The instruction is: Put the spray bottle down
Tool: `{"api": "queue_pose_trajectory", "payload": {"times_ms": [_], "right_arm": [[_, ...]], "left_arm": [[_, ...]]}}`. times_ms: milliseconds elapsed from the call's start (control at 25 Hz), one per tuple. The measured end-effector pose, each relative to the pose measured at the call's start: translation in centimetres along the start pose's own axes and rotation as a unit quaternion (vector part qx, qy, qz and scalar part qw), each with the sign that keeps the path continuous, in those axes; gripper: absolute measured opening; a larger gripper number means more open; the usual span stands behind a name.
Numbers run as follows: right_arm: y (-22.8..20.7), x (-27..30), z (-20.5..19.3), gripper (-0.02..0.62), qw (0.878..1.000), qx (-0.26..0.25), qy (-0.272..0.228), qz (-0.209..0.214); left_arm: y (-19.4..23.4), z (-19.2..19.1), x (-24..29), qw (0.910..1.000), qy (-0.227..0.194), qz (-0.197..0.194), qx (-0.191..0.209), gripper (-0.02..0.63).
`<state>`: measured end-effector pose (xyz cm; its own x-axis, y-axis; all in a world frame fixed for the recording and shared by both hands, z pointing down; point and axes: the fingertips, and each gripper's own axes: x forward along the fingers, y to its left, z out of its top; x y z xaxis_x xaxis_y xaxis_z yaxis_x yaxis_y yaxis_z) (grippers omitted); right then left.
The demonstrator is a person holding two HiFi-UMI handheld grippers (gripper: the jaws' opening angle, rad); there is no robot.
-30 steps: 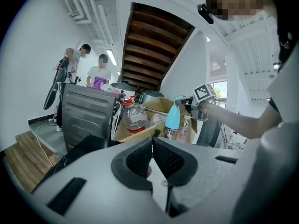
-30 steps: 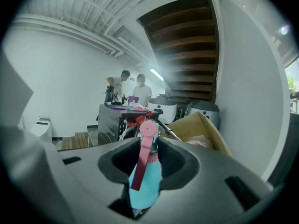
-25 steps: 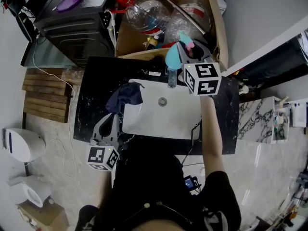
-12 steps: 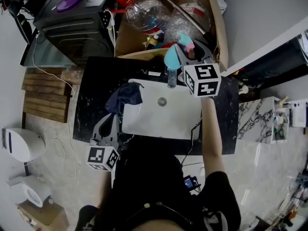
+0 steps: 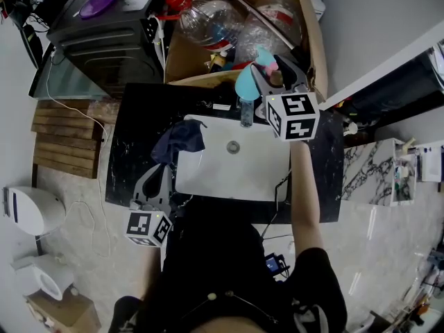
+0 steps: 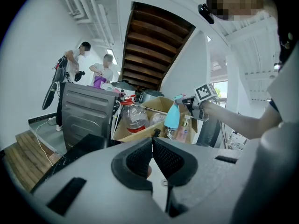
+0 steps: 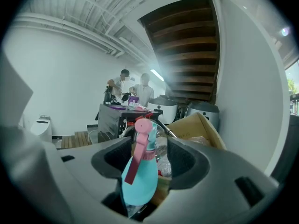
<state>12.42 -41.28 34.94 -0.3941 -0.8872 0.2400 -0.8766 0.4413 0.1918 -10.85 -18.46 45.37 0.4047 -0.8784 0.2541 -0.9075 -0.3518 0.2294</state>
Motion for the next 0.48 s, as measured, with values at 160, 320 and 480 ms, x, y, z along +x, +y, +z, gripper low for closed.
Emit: {"api": "queue_pose_trajectory", "payload": {"times_ms": [160,320,480], "right_arm": [[0.2,-2.1,0.1,0.262,1.0,0.015,-0.012,-0.008],[0.7,-6.6,-0.8,0.262,0.997,0.062,-0.042,-0.023],[1.7,-11.2,-2.7,0.248,0.992,0.102,-0.065,-0.031]], "left_arm": [[-0.2,0.1,0.1,1.0,-0.001,-0.002,0.0,0.009],[-0.3,0.8,0.1,0.9999,-0.008,-0.006,0.005,0.01],[-0.7,1.8,0.8,0.9996,-0.017,-0.018,0.012,0.009]]}}
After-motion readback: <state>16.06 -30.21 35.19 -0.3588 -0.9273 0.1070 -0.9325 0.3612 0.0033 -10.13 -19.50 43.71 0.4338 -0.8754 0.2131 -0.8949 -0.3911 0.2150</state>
